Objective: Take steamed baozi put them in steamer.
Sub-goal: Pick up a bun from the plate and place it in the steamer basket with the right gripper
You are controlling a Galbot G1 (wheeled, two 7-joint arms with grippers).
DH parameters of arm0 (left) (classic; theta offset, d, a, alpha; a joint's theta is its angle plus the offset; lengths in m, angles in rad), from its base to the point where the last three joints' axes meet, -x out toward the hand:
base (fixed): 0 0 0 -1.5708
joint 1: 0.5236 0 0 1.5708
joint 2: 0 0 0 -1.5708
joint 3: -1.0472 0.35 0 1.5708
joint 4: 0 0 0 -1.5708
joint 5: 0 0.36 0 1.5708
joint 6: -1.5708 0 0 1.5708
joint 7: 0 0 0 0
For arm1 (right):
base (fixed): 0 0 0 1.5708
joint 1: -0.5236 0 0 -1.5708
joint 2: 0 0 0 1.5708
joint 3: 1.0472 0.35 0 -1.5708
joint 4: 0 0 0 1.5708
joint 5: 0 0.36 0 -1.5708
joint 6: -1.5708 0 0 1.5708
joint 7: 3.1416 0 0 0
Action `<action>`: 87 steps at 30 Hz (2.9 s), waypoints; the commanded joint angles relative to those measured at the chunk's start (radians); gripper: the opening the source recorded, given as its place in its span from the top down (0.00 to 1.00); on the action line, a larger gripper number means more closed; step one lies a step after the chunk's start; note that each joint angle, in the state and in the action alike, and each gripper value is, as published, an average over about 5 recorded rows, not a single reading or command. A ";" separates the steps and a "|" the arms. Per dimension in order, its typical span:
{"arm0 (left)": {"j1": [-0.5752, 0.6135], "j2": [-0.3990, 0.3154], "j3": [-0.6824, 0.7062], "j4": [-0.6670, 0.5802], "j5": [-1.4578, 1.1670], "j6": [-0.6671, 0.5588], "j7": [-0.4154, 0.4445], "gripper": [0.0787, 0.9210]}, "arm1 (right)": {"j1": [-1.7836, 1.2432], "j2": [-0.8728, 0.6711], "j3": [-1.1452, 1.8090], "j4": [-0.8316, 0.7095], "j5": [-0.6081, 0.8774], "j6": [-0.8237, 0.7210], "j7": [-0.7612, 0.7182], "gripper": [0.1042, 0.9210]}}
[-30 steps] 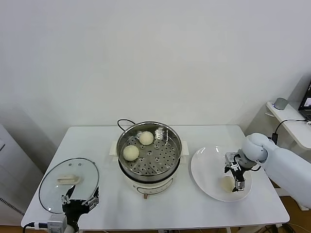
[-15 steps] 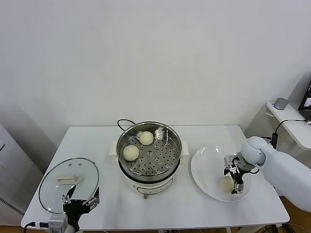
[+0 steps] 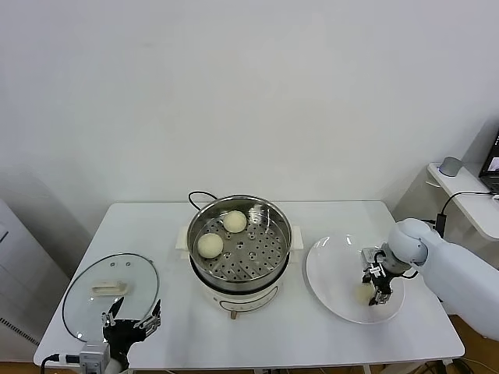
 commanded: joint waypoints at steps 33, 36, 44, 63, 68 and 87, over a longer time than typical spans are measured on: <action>-0.039 -0.008 -0.032 -0.014 0.045 -0.044 -0.032 0.12 | 1.031 0.599 -0.839 -0.166 0.576 0.695 -0.065 0.45; -0.039 -0.012 -0.030 -0.016 0.045 -0.043 -0.032 0.12 | 0.985 0.615 -0.836 -0.117 0.452 0.791 -0.056 0.45; -0.035 -0.019 -0.026 -0.020 0.046 -0.043 -0.032 0.12 | 0.867 0.670 -0.810 -0.019 0.207 0.953 -0.003 0.45; -0.041 -0.025 -0.022 -0.018 0.041 -0.039 -0.032 0.12 | 0.765 0.715 -0.821 0.009 0.154 0.949 0.008 0.45; -0.042 -0.027 -0.020 -0.016 0.041 -0.039 -0.032 0.12 | 0.756 0.720 -0.817 0.001 0.147 0.946 0.011 0.45; -0.040 -0.028 -0.016 -0.013 0.042 -0.038 -0.032 0.12 | 0.867 0.611 -0.721 0.042 0.301 0.655 -0.046 0.14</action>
